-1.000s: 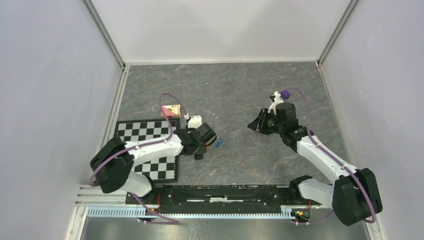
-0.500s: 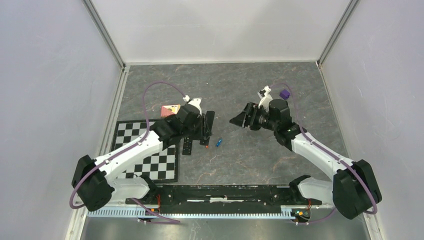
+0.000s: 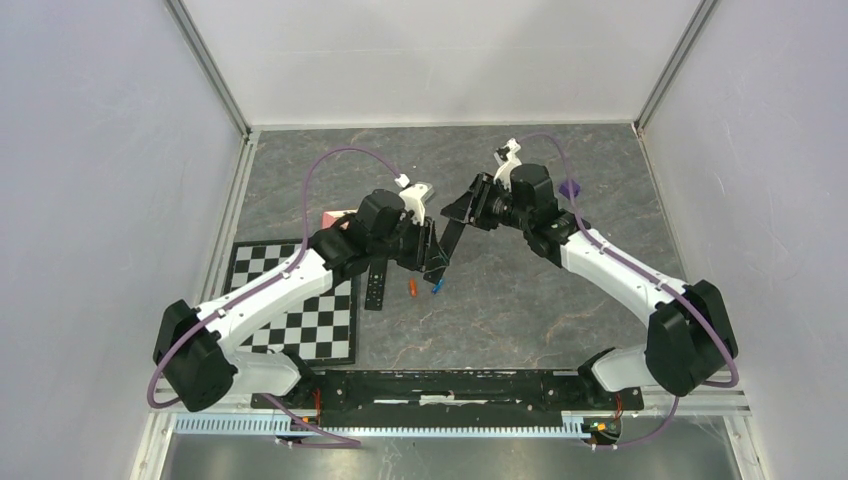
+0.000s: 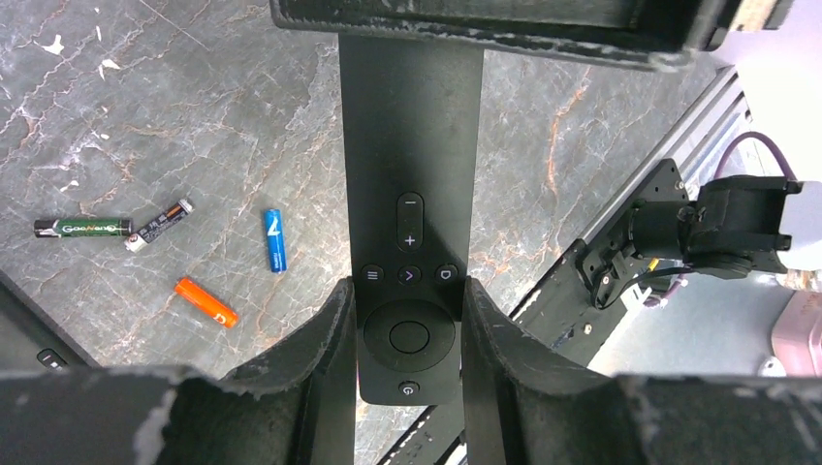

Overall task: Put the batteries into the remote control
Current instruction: Adjust the remote control.

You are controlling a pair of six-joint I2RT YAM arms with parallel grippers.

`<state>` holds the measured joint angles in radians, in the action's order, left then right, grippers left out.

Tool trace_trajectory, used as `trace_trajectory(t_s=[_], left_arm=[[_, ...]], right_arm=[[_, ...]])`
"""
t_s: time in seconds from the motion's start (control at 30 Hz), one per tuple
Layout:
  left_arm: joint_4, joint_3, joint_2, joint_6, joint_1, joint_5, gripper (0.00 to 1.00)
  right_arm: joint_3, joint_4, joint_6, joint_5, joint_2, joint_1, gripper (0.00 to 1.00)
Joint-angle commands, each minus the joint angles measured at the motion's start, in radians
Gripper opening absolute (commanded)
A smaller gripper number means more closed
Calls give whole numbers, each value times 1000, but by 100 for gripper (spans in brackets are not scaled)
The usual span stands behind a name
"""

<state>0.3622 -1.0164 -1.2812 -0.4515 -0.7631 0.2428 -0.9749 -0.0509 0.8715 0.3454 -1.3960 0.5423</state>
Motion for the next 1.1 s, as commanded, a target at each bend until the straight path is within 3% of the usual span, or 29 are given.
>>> trace_trajectory(t_s=[0.0,0.2,0.3,0.33,0.4,0.5,0.63,0.8,0.97,1.07], left_arm=[[-64,-52,-20,82,4,-26,2],[-60,-63,-38,124,4,-90,2],[-60,-62,-38,139,5,-104,8],[-59,-62,-37,141,4,-109,21],[-57,-57,-31,152,4,-135,58],[-81,-46,-6,210,2,-178,90],[-155,-19,19,404,-12,-208,92],[-267,73,57,725,-74,-169,87],[-292,99,51,831,-117,-199,86],[-292,92,22,881,-142,-272,77]], right_arm=[[-25,98,45,-52,-7,14,40],[-36,133,63,-27,-32,21,39],[-27,119,86,-38,-34,23,22],[-22,108,104,-45,-32,22,16],[-1,77,155,-62,-21,21,5],[24,91,246,-114,-9,22,0],[33,190,395,-175,-3,22,0],[-57,352,529,-205,-31,22,0],[-120,407,620,-212,-54,21,0],[-140,425,650,-194,-69,21,0]])
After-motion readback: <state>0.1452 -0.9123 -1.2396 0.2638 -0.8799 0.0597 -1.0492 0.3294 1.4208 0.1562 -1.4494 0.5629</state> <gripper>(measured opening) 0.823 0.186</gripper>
